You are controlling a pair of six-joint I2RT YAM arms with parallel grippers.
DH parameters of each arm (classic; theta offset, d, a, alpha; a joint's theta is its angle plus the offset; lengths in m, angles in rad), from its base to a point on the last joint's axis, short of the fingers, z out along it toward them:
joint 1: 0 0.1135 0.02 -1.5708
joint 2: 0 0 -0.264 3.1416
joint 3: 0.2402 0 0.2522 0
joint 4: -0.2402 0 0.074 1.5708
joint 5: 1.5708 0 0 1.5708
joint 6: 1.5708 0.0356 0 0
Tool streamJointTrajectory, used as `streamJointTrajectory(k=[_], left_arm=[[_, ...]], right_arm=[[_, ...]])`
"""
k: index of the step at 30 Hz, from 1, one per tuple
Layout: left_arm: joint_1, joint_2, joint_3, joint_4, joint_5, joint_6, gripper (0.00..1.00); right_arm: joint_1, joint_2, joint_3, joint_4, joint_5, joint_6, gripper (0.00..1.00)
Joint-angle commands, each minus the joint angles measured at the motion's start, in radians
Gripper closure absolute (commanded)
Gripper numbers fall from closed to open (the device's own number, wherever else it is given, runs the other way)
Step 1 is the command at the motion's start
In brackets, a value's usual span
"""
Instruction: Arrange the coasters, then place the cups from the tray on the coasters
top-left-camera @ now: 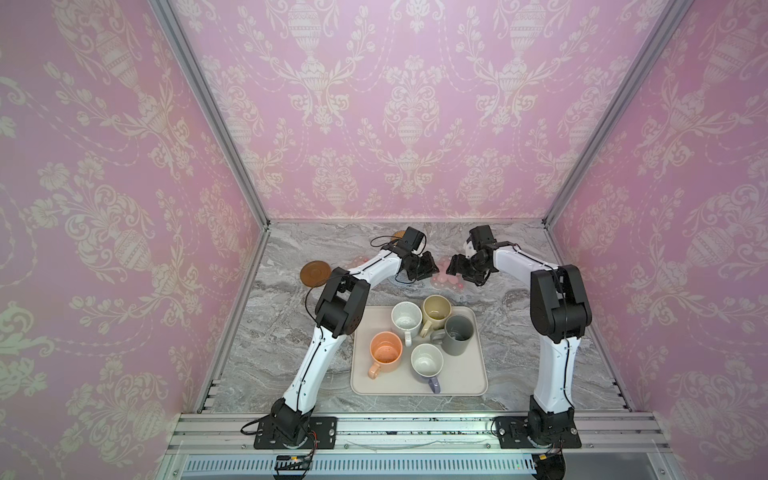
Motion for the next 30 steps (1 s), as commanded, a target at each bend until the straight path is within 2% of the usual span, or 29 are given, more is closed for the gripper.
streamJointTrajectory(k=[1,5,8,16,21,30], left_arm=[[-0.001,-0.038,0.036,-0.031,-0.03,0.013,0.65],[0.003,-0.076,0.064,-0.079,-0.092,0.071,0.64],[0.025,-0.062,0.137,-0.136,-0.104,0.103,0.64],[0.101,0.053,0.415,-0.303,-0.165,0.175,0.67],[0.143,0.143,0.566,-0.341,-0.212,0.178,0.7],[0.18,0.215,0.58,-0.272,-0.256,0.177,0.77]], right_arm=[[-0.011,0.02,0.024,0.013,-0.03,-0.019,0.28],[-0.013,0.019,0.02,0.028,-0.044,-0.013,0.28],[-0.016,0.03,0.032,0.029,-0.051,-0.009,0.27],[-0.018,0.041,0.06,0.032,-0.058,-0.011,0.27],[-0.019,0.044,0.076,0.03,-0.073,-0.009,0.27],[-0.018,0.014,0.078,0.027,-0.088,0.01,0.27]])
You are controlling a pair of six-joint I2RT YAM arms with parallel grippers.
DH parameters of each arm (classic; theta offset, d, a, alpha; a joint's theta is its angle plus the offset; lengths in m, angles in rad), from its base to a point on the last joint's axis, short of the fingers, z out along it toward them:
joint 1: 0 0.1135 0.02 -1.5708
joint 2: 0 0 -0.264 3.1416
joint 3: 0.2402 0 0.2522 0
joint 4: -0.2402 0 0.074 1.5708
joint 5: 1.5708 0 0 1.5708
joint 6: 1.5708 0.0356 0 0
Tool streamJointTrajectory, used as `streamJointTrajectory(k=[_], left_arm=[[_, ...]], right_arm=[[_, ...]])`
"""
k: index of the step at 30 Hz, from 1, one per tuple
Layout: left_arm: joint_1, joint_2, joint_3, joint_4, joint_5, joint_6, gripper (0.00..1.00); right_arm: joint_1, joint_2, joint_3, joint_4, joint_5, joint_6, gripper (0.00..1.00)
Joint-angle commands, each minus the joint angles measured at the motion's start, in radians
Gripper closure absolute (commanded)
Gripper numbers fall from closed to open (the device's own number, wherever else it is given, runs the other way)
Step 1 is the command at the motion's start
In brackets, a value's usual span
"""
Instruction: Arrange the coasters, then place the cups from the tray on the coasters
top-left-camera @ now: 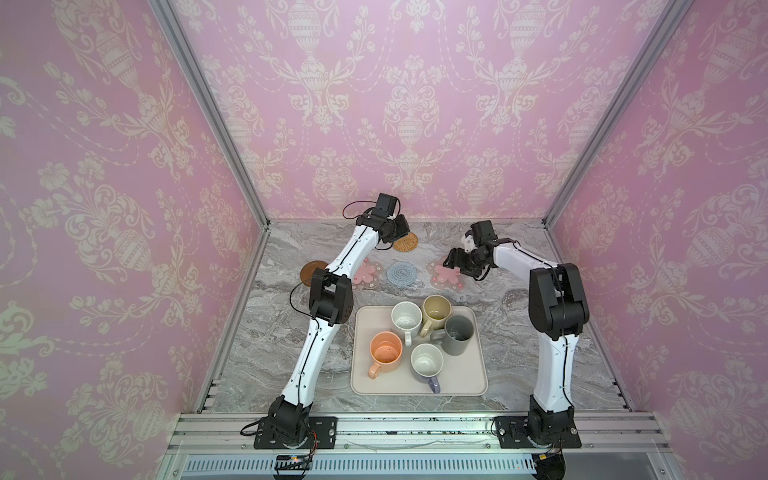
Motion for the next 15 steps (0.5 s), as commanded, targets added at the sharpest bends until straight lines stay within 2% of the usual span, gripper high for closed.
streamJointTrajectory(k=[1,12,15], left_arm=[[-0.001,0.036,0.012,0.005,-0.034,0.024,0.78],[0.005,0.092,0.004,0.052,-0.086,0.008,0.79],[0.008,0.106,0.003,0.052,-0.112,-0.007,0.85]], right_arm=[[-0.005,-0.031,0.012,-0.003,-0.01,0.009,0.27],[0.016,-0.053,0.075,0.01,-0.007,0.033,0.29],[0.029,-0.05,0.088,0.016,-0.003,0.038,0.31]])
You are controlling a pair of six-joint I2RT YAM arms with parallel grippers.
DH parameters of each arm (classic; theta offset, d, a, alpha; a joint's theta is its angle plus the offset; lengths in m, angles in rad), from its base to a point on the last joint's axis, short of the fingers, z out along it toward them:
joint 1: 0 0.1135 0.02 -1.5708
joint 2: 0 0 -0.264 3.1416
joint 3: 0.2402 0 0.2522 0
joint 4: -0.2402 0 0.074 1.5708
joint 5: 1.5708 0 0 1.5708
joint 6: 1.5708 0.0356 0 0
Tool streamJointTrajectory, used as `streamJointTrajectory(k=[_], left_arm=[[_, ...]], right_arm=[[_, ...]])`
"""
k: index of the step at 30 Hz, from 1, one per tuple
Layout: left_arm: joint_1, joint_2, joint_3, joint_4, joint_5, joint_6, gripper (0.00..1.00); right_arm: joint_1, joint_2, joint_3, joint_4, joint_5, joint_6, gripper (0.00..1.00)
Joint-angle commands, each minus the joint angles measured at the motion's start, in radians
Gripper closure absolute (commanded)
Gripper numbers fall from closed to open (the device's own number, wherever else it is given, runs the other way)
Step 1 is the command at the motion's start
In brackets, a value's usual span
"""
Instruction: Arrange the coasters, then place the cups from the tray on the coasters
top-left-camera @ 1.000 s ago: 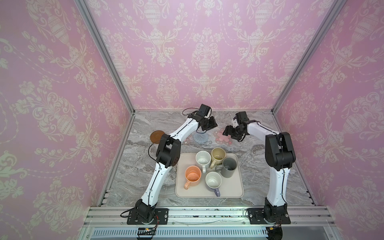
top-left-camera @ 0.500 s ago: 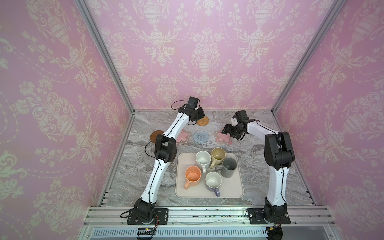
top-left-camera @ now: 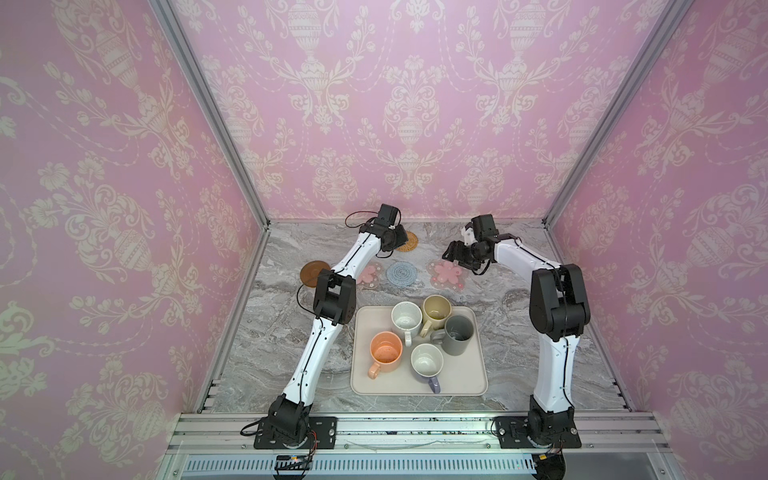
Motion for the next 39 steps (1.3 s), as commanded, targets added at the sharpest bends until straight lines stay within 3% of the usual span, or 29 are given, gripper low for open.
streamJointTrajectory(k=[1,11,22,34,39], left_arm=[[0.007,0.024,0.001,0.008,-0.059,-0.012,0.85],[-0.001,0.058,-0.027,0.043,0.018,-0.059,0.86],[-0.066,0.015,-0.164,0.109,0.113,-0.094,0.86],[-0.129,-0.033,-0.304,0.32,0.188,-0.224,0.85],[-0.125,-0.073,-0.366,0.429,0.169,-0.253,0.84]], right_arm=[[0.022,-0.035,0.032,0.006,-0.002,0.023,0.33],[0.052,-0.019,0.062,0.011,0.004,0.029,0.47],[0.068,-0.012,0.051,0.061,0.021,0.068,0.6],[0.071,0.063,0.051,0.147,0.028,0.126,0.74],[0.065,0.124,0.1,0.145,0.025,0.136,0.81]])
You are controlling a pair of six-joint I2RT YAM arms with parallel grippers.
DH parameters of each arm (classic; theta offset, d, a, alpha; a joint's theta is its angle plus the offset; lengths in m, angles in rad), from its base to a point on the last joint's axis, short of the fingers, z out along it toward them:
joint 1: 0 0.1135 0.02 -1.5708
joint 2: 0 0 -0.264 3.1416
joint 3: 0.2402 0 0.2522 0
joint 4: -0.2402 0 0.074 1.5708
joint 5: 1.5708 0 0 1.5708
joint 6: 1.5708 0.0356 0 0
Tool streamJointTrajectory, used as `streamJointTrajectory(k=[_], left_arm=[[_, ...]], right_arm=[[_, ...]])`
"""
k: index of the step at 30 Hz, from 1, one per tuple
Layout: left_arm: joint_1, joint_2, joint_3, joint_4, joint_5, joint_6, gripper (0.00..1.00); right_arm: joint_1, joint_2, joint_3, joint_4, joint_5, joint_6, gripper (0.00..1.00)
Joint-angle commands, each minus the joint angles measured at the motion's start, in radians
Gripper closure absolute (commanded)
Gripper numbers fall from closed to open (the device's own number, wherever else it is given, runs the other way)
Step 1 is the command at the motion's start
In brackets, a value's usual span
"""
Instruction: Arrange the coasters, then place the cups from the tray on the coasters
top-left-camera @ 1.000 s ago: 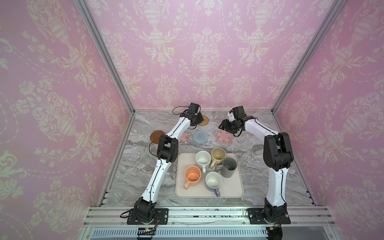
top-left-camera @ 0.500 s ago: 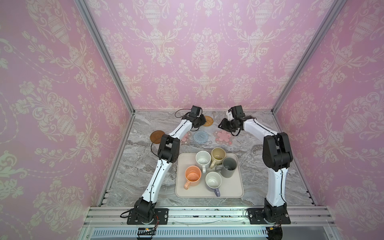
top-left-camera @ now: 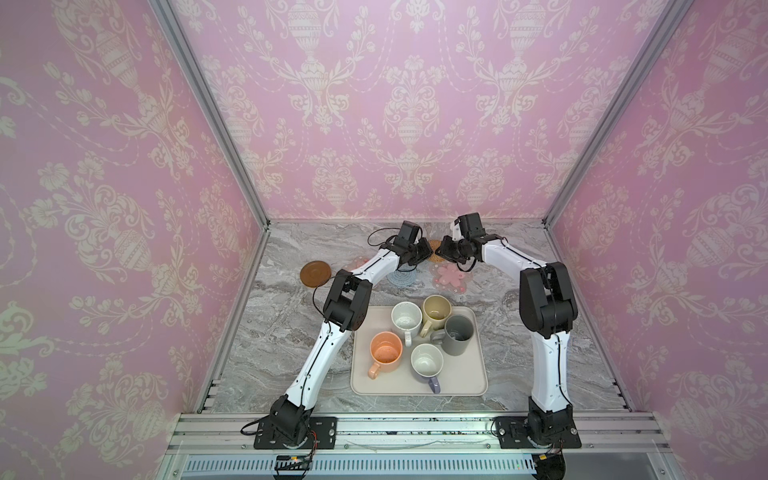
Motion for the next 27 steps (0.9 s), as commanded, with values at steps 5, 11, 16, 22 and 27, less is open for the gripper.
streamJointTrajectory(k=[5,11,16,22,27], left_arm=[[0.028,-0.106,-0.184,0.201,-0.012,-0.093,0.83],[0.065,-0.219,-0.324,0.345,0.009,-0.115,0.83],[0.073,-0.263,-0.385,0.397,0.066,-0.119,0.83],[0.079,-0.31,-0.432,0.396,0.087,-0.111,0.84],[0.08,-0.365,-0.461,0.345,0.078,-0.047,0.83]], right_arm=[[-0.013,0.06,0.057,0.012,0.013,0.015,0.82],[-0.029,0.088,0.091,0.017,0.011,0.015,0.84],[-0.032,0.126,0.132,0.033,-0.008,0.056,0.85],[-0.027,0.185,0.167,0.076,-0.038,0.106,0.87],[-0.02,0.238,0.222,0.072,-0.054,0.125,0.88]])
